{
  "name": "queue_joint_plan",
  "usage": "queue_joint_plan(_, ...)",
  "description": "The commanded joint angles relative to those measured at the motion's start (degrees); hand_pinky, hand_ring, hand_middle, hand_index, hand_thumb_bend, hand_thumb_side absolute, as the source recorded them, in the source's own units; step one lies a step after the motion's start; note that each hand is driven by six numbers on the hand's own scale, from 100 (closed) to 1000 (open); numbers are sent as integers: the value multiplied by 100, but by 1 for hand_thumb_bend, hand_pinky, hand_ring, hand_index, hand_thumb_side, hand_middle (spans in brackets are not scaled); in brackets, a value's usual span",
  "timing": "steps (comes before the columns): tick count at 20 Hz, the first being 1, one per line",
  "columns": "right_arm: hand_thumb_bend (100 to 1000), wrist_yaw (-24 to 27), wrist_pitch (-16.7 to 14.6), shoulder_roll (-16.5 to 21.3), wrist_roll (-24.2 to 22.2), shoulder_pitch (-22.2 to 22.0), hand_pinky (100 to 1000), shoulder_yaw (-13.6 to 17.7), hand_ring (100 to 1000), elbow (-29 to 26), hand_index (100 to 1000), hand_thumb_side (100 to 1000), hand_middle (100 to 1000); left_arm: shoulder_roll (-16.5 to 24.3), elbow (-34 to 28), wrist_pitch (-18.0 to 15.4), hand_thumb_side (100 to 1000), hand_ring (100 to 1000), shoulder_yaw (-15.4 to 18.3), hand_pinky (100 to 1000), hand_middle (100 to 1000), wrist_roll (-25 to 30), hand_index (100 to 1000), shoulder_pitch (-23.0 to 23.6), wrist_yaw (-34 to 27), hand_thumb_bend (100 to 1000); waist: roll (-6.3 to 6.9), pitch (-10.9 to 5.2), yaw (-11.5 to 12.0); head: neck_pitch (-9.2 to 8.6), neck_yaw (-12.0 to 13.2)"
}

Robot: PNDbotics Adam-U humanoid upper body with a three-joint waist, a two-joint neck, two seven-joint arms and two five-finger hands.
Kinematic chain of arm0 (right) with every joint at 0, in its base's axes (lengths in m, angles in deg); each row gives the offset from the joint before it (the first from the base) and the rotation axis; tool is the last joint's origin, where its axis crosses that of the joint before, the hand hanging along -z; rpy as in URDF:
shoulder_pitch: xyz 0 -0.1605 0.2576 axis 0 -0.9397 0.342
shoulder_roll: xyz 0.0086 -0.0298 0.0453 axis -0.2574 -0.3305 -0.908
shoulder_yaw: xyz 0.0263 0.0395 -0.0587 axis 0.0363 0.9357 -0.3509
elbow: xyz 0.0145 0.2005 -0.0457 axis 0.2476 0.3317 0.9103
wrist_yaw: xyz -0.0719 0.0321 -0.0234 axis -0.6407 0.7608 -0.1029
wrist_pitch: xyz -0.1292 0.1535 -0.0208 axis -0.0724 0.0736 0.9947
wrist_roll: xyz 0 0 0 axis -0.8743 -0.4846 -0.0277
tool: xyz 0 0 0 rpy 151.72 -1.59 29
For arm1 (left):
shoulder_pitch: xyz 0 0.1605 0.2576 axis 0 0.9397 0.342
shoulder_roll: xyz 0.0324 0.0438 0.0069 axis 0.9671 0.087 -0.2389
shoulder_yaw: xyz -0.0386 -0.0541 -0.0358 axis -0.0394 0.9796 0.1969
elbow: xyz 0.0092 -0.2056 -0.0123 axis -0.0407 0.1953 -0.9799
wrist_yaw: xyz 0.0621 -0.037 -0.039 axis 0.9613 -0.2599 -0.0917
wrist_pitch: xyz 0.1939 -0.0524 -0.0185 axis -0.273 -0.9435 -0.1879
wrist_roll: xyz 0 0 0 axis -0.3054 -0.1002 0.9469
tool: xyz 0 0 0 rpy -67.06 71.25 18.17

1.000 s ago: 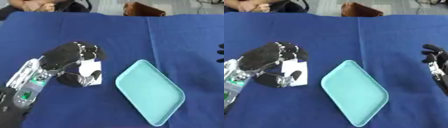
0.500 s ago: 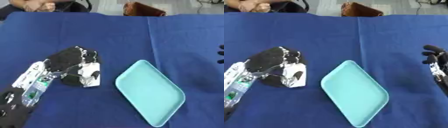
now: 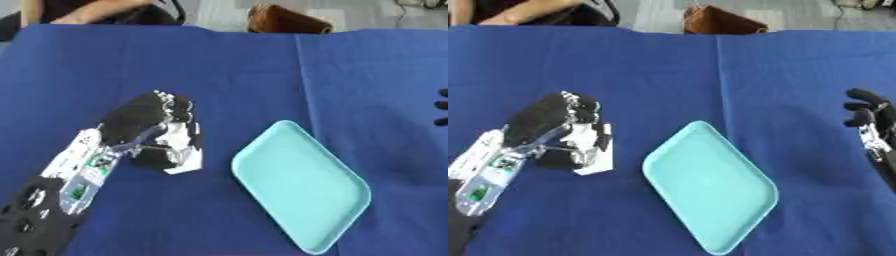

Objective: Pick up objects on the table and place them in the box.

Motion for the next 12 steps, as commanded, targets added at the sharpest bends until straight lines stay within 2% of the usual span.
queue_joint_plan(1,100,18,-27,69,-5,77,699,15,827,-94,915,848,858,-10,277,83,671,100,-99,100,100,-522,100,89,239,100,-37,-44,-5,-71,24)
queue_joint_plan(6,100,18,-26,68,1,70,699,21,827,-88,915,848,858,-42,276,27,655,100,-148,100,100,-632,100,137,211,100,-45,-51,11,-71,14)
queue_joint_plan(7,100,18,-26,67,1,68,699,22,827,-88,915,849,858,-39,248,16,629,100,-147,100,100,-597,100,143,176,100,-45,-53,14,-70,13)
queue_joint_plan(12,100,10,-22,71,2,43,699,29,827,-83,915,849,858,89,-253,-63,577,100,-154,100,100,-119,100,202,-58,100,-31,-83,38,-58,-6)
